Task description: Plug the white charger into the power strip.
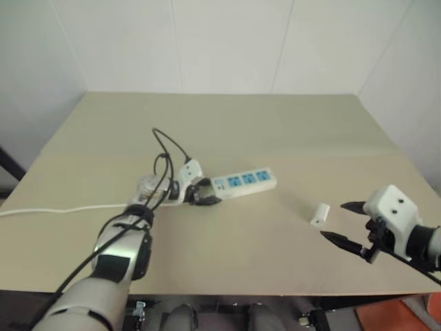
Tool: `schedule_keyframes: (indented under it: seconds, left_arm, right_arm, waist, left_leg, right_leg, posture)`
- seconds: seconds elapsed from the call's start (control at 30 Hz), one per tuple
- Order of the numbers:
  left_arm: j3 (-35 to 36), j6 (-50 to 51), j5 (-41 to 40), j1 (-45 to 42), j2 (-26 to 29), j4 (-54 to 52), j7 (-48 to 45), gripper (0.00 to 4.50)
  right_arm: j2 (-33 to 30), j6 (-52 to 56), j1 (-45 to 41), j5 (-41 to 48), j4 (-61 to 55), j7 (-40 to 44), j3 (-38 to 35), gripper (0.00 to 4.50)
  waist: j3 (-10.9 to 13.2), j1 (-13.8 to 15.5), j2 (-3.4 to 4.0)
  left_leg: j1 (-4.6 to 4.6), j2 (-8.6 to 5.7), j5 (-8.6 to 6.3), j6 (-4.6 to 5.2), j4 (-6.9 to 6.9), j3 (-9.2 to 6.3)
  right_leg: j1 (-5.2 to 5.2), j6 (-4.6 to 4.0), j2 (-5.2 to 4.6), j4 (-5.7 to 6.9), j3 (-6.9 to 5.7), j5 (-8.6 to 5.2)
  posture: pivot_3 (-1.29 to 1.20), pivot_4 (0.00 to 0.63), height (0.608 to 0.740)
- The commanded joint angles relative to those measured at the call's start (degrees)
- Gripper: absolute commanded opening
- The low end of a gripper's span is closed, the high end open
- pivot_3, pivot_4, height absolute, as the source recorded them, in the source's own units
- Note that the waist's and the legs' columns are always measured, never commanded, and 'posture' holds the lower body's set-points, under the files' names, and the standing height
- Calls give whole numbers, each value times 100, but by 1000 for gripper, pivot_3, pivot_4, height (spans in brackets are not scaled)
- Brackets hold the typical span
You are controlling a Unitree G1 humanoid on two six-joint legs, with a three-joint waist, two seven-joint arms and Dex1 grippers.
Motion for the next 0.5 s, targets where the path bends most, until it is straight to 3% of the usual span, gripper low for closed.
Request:
schedule_keyframes:
  seconds: [0.03, 0.3, 0.4, 0.43, 0.5]
  left_arm:
    - [-75, -194, -150, 402, 397, -648, -571, 3247]
    - [-49, 1660, -997, 2503, 828, -4576, -461, 3247]
    - [174, 2151, -1753, 2959, 675, -5121, -610, 3247]
    - [192, 2042, -1896, 3070, 665, -5148, -730, 3973]
    - [236, 1877, -2124, 3207, 645, -5195, -855, 4471]
  right_arm:
    - [86, -118, 129, -55, -211, -72, -96, 4500]
    - [143, -336, -32, -189, 29, -111, 361, 4500]
    - [90, -462, -333, -251, 261, -84, 687, 4500]
    - [57, -509, -451, -296, 351, -75, 813, 4500]
    - [13, -531, -651, -327, 479, -59, 965, 4500]
  waist:
    - [0, -18, 1]
    - [-4, -36, 6]
    - [-5, -9, 9]
    - [-5, 3, 9]
    - [-5, 23, 9]
  left_leg:
    - [0, 1, 0, 0, 0, 0]
    - [5, 6, 0, 0, 2, 2]
    - [6, 5, 0, 0, 6, 3]
    - [8, 6, 0, 0, 9, 2]
    - [12, 6, 0, 0, 14, 2]
  right_leg:
    - [-1, 0, 1, 1, 0, 0]
    - [-2, -1, -1, 16, 6, 0]
    - [-3, -1, -2, 18, 6, 1]
    - [-1, -2, -1, 18, 4, 1]
    - [5, -2, -1, 19, 3, 1]
  posture:
    - [0, 150, 740]
    - [0, 150, 740]
    - [0, 150, 740]
    - [0, 150, 740]
    - [0, 150, 740]
